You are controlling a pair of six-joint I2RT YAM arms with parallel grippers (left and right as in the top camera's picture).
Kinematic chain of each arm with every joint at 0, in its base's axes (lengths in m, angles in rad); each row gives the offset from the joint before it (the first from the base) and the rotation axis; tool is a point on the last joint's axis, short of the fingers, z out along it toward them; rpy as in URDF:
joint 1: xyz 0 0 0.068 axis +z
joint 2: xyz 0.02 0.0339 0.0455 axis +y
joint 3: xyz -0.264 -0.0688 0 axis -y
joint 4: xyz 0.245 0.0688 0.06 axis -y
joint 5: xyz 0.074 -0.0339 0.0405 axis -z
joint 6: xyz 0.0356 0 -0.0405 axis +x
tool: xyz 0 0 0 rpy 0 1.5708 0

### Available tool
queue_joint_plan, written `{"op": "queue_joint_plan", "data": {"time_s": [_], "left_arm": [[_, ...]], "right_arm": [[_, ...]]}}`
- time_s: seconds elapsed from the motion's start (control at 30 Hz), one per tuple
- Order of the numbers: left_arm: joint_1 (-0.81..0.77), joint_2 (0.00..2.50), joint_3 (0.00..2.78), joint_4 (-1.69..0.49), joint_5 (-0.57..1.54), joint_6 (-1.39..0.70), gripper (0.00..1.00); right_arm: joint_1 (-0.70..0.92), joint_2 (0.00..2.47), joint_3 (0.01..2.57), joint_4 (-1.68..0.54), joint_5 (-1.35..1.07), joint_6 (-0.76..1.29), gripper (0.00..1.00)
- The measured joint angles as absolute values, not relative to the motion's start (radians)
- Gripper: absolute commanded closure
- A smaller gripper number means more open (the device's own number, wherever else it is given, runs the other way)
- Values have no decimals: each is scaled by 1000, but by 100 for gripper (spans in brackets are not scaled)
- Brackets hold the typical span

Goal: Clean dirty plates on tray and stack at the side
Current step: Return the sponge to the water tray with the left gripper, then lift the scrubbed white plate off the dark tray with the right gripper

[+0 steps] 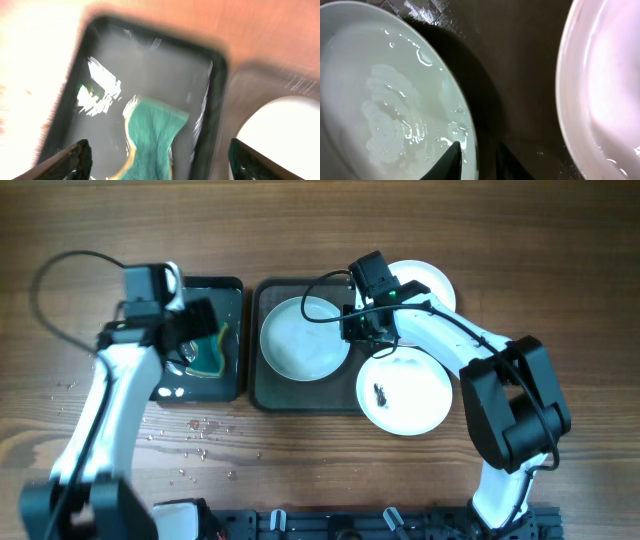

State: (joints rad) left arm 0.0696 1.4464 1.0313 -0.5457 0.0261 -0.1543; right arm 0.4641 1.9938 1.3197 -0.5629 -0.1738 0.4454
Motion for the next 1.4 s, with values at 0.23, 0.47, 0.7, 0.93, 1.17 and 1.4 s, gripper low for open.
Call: {"op": "queue_joint_plan", "data": {"time_s": [0.23, 0.47, 0.7, 0.93, 1.17, 1.4], "left_arm": [[176, 1246, 1065, -542, 22, -297, 0], [197, 1225, 1065, -546, 23, -329, 0], [197, 1225, 1065, -546, 23, -336, 0], [197, 1225, 1065, -546, 23, -336, 0], [197, 1225, 1065, -546, 23, -336, 0], [197, 1225, 1065, -546, 23, -336, 0]], "right_arm": [[464, 1994, 1319, -563, -154, 446, 77], [466, 1994, 1319, -562, -151, 453, 78], [493, 1994, 1287, -486, -147, 482, 88], [503, 1994, 1256, -480, -148, 527, 88], [503, 1994, 1256, -481, -148, 551, 88], [503, 1994, 1256, -481, -148, 568, 96]]}}
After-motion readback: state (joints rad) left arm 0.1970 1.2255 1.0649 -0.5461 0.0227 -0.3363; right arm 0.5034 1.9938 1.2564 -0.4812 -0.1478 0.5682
